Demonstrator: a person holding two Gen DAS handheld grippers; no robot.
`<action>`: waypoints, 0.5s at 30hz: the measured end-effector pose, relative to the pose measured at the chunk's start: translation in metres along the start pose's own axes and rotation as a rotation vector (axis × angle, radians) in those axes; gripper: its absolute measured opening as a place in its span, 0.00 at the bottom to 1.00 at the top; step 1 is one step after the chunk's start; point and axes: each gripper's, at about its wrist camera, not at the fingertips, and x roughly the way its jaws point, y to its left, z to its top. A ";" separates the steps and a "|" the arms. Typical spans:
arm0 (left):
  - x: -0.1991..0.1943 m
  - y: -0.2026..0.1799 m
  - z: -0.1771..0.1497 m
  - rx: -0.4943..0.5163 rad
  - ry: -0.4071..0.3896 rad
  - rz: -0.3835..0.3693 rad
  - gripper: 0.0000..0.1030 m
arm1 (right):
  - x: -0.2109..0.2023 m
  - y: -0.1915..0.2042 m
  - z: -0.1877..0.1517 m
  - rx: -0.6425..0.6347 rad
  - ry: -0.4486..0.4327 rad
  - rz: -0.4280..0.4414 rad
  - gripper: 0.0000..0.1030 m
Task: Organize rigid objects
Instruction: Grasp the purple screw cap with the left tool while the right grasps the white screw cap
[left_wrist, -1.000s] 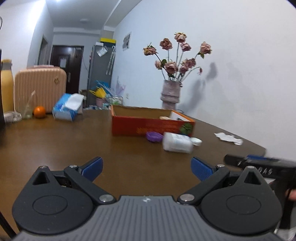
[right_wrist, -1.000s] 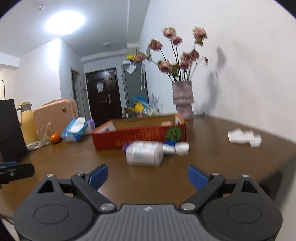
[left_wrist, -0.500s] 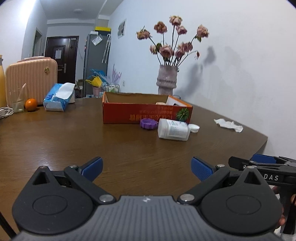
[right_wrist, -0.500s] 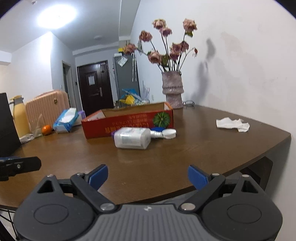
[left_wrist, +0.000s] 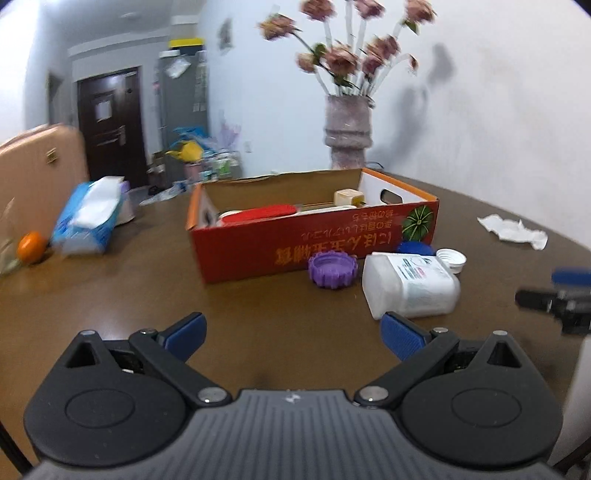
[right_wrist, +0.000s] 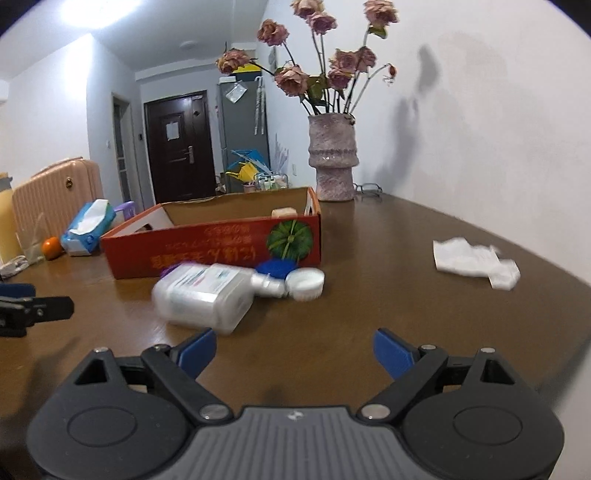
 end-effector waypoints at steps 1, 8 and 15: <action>0.012 -0.001 0.004 0.022 0.012 -0.007 1.00 | 0.010 -0.003 0.007 -0.014 0.012 0.007 0.89; 0.093 -0.003 0.029 0.119 0.093 -0.048 0.90 | 0.085 -0.036 0.047 0.030 0.108 0.061 0.81; 0.134 -0.009 0.046 0.099 0.116 -0.153 0.86 | 0.132 -0.041 0.055 0.044 0.143 0.094 0.74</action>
